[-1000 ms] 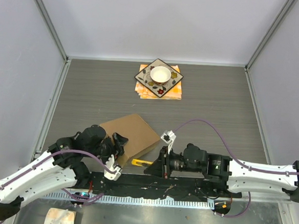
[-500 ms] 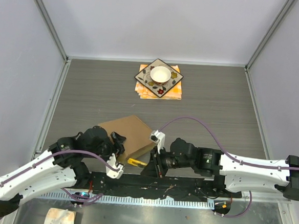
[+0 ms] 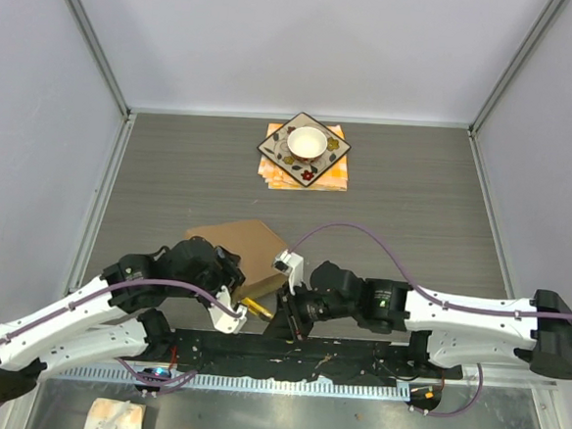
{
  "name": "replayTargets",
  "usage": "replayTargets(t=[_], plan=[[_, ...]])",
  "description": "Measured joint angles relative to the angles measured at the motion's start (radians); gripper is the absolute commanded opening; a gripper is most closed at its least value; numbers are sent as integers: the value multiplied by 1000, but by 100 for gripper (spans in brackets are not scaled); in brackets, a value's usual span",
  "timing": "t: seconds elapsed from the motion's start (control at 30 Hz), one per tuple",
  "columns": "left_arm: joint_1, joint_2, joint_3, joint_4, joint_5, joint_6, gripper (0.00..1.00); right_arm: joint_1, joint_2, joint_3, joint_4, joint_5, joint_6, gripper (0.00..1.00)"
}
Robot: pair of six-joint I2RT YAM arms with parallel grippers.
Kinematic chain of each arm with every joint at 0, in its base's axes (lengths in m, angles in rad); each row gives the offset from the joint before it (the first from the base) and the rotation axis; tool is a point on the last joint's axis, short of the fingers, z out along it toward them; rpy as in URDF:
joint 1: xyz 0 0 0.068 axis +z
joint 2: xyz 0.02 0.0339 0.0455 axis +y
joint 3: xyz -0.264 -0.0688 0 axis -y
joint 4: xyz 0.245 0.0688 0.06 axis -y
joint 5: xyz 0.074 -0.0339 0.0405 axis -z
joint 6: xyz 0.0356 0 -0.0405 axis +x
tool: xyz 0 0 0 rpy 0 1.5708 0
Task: Unpack the express box
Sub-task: Cut the express box at the center of the board.
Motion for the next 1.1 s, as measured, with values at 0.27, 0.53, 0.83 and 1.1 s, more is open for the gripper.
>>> replayTargets(t=[0.27, 0.53, 0.83, 1.1], plan=[[-21, 109, 75, 13, -80, -90, 13, 0, 60, -5, 37, -67, 89, 1], [-27, 178, 138, 30, -92, -183, 13, -18, -31, -56, 66, -71, 173, 1], [-42, 318, 352, -69, -18, -359, 16, -24, -262, -140, 66, -11, 219, 1], [10, 443, 543, -180, 70, -527, 22, -25, -484, -159, -146, 103, 214, 1]])
